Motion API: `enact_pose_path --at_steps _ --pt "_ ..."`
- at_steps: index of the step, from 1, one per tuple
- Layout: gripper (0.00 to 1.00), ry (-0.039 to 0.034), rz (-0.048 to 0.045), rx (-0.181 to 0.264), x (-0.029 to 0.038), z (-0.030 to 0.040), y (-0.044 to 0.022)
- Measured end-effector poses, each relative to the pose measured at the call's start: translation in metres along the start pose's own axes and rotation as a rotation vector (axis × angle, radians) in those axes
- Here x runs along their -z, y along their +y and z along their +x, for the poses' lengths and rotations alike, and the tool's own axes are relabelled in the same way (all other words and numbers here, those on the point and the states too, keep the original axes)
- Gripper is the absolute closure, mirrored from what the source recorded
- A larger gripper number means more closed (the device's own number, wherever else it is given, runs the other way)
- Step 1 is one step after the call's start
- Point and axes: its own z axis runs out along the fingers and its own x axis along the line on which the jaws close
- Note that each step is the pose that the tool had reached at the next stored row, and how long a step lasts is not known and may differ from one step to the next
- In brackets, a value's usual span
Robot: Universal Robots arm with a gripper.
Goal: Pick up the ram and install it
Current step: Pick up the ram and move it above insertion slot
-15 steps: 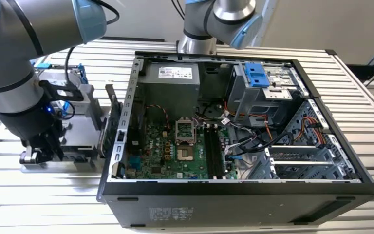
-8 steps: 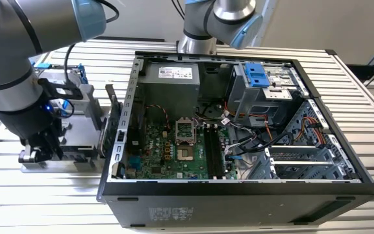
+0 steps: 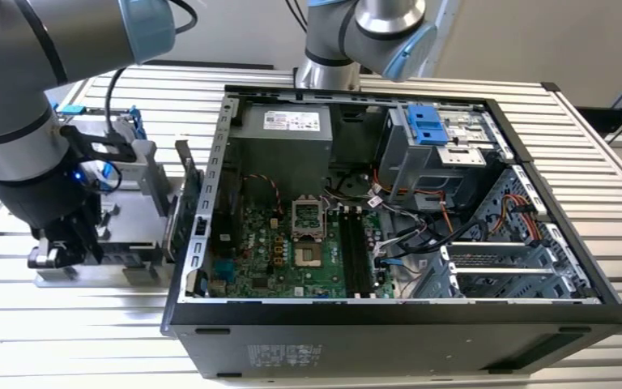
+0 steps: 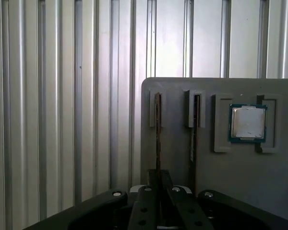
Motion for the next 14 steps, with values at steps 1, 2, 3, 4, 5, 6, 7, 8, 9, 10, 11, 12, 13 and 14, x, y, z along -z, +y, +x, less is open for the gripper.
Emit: enact_pose_path --at_steps 1,2,3,4,5,6,7,8,9,10,11,12,13,14 --pt "1.00 0.0000 0.0000 0.000 0.0010 0.0000 0.0000" --pt "1.00 0.0000 0.0000 0.000 0.0018 0.0000 0.0001" --pt "1.00 0.0000 0.0000 0.000 0.0026 0.0001 0.0001" --pt "1.00 0.0001 0.0000 0.000 0.0034 0.0001 0.0001" --pt "1.00 0.0000 0.0000 0.000 0.0041 0.0001 0.0001" --pt "1.00 0.0000 0.0000 0.000 0.0050 0.0001 0.0001" --pt "1.00 0.0000 0.0000 0.000 0.0059 0.0002 0.0001" --pt "1.00 -0.0001 0.0001 0.000 0.0069 0.0002 0.0002" --pt "1.00 0.0000 0.0001 0.000 0.0079 0.0002 0.0002" --pt "1.00 -0.0001 0.0001 0.000 0.0087 0.0002 0.0002" --pt "1.00 0.0000 0.0000 0.000 0.0096 0.0003 0.0002" --pt "1.00 0.0000 0.0000 0.000 0.0104 0.0003 0.0002" --pt "1.00 0.0000 0.0000 0.000 0.0110 0.0003 0.0002" --pt "1.00 -0.0001 0.0002 0.000 0.0114 0.0003 0.0002"
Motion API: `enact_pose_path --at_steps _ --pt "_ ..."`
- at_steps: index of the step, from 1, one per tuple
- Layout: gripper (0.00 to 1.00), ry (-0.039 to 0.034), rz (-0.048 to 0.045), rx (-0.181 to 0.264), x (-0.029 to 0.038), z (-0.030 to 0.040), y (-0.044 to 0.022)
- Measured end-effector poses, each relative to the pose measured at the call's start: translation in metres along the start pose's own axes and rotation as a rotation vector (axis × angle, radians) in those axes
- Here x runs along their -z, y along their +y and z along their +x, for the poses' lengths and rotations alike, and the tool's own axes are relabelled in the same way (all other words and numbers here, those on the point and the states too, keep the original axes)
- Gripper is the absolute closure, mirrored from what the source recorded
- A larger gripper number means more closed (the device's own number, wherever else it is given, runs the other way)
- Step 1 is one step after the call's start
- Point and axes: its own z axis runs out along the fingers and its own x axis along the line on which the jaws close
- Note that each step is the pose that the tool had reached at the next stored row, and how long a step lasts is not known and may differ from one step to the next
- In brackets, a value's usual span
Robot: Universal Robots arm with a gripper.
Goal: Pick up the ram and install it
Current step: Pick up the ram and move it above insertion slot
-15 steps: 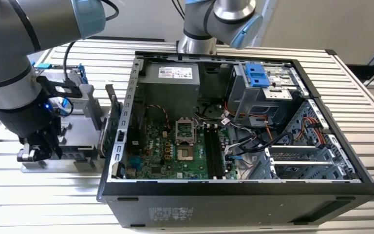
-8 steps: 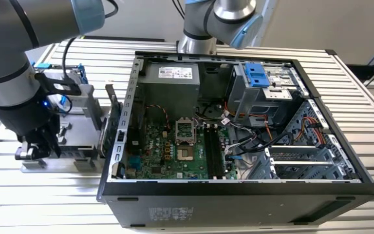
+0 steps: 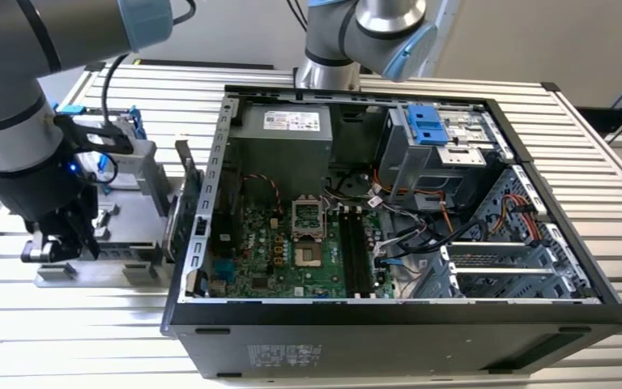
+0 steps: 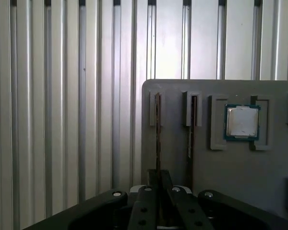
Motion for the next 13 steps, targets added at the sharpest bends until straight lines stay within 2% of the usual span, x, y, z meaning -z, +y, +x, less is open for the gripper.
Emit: enact_pose_path --at_steps 13 --pt "1.00 -0.0007 -0.0001 0.000 0.0088 0.0003 0.0002"
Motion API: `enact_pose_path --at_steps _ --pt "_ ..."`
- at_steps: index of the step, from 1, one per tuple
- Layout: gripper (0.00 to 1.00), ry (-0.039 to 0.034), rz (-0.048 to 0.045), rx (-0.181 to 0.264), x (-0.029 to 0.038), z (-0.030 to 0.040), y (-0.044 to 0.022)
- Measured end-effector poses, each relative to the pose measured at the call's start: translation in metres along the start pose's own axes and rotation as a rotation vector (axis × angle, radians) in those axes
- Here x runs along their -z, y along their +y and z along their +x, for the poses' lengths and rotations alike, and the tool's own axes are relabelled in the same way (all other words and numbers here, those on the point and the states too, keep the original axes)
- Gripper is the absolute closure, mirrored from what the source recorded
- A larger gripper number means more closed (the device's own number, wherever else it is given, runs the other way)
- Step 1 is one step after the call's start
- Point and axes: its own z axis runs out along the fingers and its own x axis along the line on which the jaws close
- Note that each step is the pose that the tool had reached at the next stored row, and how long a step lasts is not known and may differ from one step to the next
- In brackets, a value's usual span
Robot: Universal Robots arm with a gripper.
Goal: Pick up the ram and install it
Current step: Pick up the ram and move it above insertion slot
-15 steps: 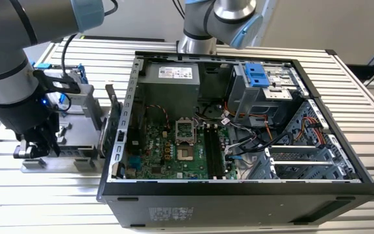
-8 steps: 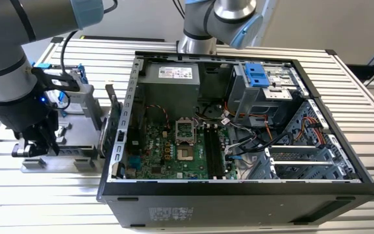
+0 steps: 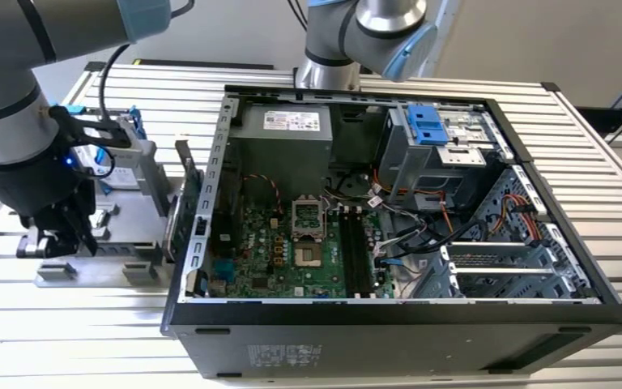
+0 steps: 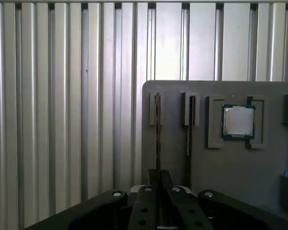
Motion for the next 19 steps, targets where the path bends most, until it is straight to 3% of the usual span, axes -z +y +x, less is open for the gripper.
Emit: enact_pose_path --at_steps 19 --pt "1.00 -0.0010 -0.0001 -0.001 0.0115 0.0003 0.0003"
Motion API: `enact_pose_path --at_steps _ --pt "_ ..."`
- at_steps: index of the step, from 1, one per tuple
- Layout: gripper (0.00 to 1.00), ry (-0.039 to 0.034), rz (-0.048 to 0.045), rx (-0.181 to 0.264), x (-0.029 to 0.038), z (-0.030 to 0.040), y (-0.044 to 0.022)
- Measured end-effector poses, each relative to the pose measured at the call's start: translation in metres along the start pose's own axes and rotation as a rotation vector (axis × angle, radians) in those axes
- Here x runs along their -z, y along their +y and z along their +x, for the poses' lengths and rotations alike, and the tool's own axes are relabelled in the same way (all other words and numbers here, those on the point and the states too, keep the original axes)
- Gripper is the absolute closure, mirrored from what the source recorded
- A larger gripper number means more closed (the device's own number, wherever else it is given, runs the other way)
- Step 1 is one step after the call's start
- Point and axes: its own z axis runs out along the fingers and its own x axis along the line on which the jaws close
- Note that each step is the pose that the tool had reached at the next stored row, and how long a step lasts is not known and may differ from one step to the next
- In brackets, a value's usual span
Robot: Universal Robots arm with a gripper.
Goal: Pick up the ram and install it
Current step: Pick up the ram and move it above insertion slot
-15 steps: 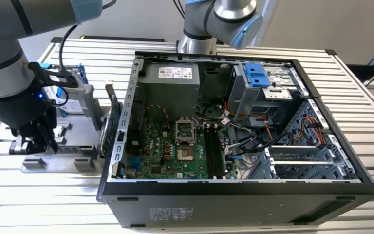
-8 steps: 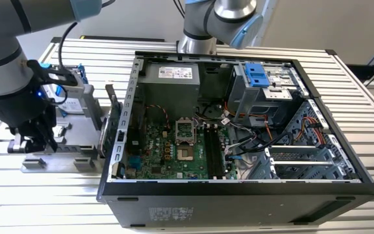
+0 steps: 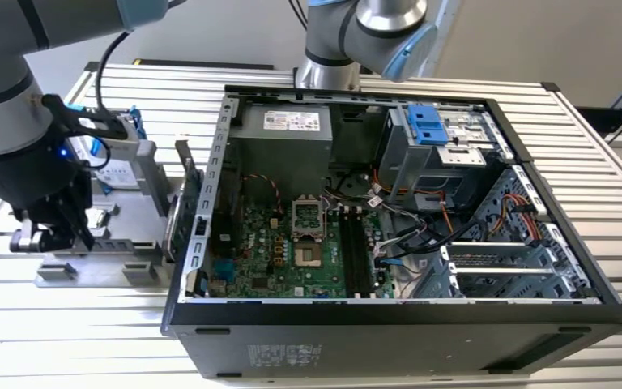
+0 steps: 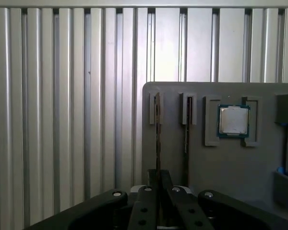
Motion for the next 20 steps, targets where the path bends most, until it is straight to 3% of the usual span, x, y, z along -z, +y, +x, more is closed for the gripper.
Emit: enact_pose_path --at_steps 20 --pt "1.00 0.0000 0.0000 0.000 0.0135 0.0004 0.0003"
